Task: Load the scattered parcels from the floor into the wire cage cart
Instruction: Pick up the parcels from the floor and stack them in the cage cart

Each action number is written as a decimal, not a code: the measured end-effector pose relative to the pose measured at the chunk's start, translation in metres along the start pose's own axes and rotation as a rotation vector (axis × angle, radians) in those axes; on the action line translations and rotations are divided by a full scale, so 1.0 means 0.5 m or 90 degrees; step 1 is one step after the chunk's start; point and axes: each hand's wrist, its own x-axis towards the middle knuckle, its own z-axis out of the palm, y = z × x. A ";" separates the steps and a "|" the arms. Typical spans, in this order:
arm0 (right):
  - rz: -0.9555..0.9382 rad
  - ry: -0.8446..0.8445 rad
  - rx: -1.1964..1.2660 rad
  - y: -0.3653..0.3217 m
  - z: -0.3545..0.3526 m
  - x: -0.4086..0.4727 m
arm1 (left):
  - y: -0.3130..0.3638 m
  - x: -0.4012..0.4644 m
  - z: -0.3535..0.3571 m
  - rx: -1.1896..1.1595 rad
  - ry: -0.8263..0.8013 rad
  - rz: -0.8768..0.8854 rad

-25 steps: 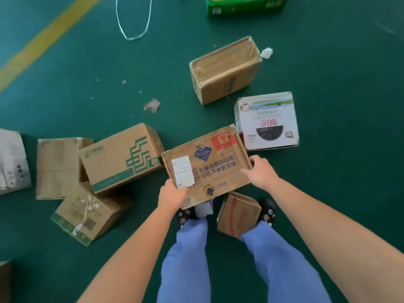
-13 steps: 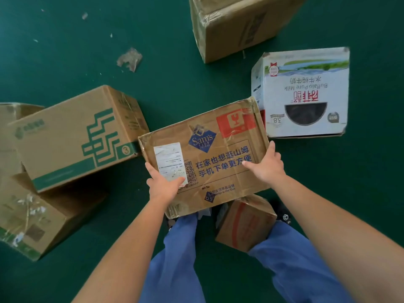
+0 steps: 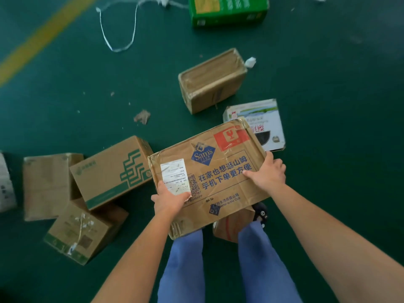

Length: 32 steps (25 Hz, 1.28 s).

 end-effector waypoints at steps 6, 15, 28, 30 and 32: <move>0.033 0.084 0.081 0.046 -0.186 -0.273 | 0.063 -0.248 -0.158 0.121 0.017 0.155; 0.143 0.229 0.252 0.327 -0.303 -0.628 | 0.103 -0.638 -0.164 0.227 0.037 0.451; 0.415 0.400 0.488 0.846 -0.189 -1.062 | -0.074 -1.079 0.170 0.468 -0.083 0.797; 0.478 0.405 0.522 0.887 -0.152 -1.116 | -0.096 -1.113 0.221 0.512 -0.118 0.839; 0.544 0.419 0.541 0.922 -0.119 -1.172 | -0.123 -1.151 0.270 0.568 -0.154 0.873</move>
